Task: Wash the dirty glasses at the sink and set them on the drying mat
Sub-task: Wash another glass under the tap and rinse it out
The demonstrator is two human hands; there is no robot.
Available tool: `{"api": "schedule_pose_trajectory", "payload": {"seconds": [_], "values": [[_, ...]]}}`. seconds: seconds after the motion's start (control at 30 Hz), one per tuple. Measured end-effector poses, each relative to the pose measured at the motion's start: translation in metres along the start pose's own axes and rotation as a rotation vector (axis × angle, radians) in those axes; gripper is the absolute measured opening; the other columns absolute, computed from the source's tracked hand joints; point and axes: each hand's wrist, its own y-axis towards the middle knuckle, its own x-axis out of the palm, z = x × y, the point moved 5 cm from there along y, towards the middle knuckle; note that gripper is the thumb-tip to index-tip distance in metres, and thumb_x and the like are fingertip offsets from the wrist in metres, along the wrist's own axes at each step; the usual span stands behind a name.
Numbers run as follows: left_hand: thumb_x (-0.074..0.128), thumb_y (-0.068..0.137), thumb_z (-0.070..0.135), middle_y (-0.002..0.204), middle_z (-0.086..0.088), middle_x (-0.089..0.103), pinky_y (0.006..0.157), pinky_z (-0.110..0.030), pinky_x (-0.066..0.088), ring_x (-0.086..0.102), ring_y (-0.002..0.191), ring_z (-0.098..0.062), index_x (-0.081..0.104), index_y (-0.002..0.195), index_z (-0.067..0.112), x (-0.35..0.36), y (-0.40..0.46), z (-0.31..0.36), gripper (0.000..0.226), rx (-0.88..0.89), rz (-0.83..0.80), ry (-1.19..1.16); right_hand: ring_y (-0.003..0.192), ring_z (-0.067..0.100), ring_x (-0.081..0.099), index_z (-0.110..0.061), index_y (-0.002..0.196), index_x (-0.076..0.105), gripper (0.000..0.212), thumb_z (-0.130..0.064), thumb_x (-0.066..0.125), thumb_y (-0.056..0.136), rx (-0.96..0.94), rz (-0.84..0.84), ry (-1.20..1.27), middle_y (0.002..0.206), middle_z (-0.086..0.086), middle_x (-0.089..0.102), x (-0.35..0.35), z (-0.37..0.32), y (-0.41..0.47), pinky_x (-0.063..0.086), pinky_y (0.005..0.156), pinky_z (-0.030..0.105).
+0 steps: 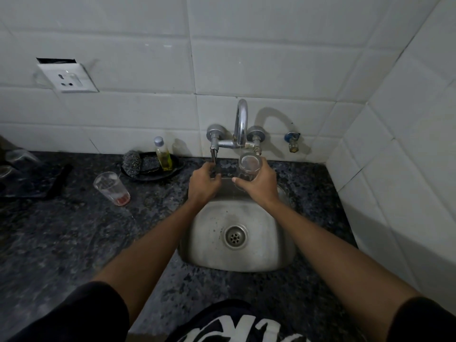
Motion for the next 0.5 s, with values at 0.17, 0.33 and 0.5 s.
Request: {"api": "schedule_pose_trajectory", "payload": {"seconds": [0.17, 0.33, 0.5], "values": [[0.071, 0.092, 0.025, 0.12, -0.012, 0.077, 0.092, -0.043, 0.06, 0.075, 0.106, -0.028, 0.066, 0.133, 0.009, 0.0007, -0.0002, 0.0002, 0.045, 0.009, 0.013, 0.01, 0.1, 0.016, 0.07, -0.012, 0.121, 0.065, 0.072, -0.033, 0.1, 0.062, -0.03, 0.028, 0.018, 0.111, 0.001, 0.073, -0.0031, -0.0001, -0.0031, 0.059, 0.089, 0.036], [0.071, 0.092, 0.023, 0.126, -0.014, 0.075, 0.097, -0.042, 0.058, 0.072, 0.112, -0.03, 0.066, 0.135, 0.007, 0.0034, 0.0011, -0.0008, 0.046, 0.014, 0.014, 0.029, 0.098, 0.015, 0.07, -0.014, 0.121, 0.064, 0.072, -0.036, 0.099, 0.063, -0.045, 0.012, -0.002, 0.11, -0.001, 0.073, -0.0052, 0.0017, -0.0029, 0.059, 0.087, 0.034], [0.071, 0.092, 0.026, 0.128, -0.013, 0.074, 0.098, -0.044, 0.058, 0.072, 0.114, -0.03, 0.066, 0.135, 0.009, 0.0066, 0.0014, -0.0025, 0.047, 0.016, 0.009, 0.022, 0.098, 0.016, 0.07, -0.013, 0.122, 0.064, 0.073, -0.037, 0.1, 0.063, -0.053, 0.017, 0.008, 0.11, 0.0, 0.073, -0.0062, 0.0027, -0.0038, 0.059, 0.086, 0.036]]}}
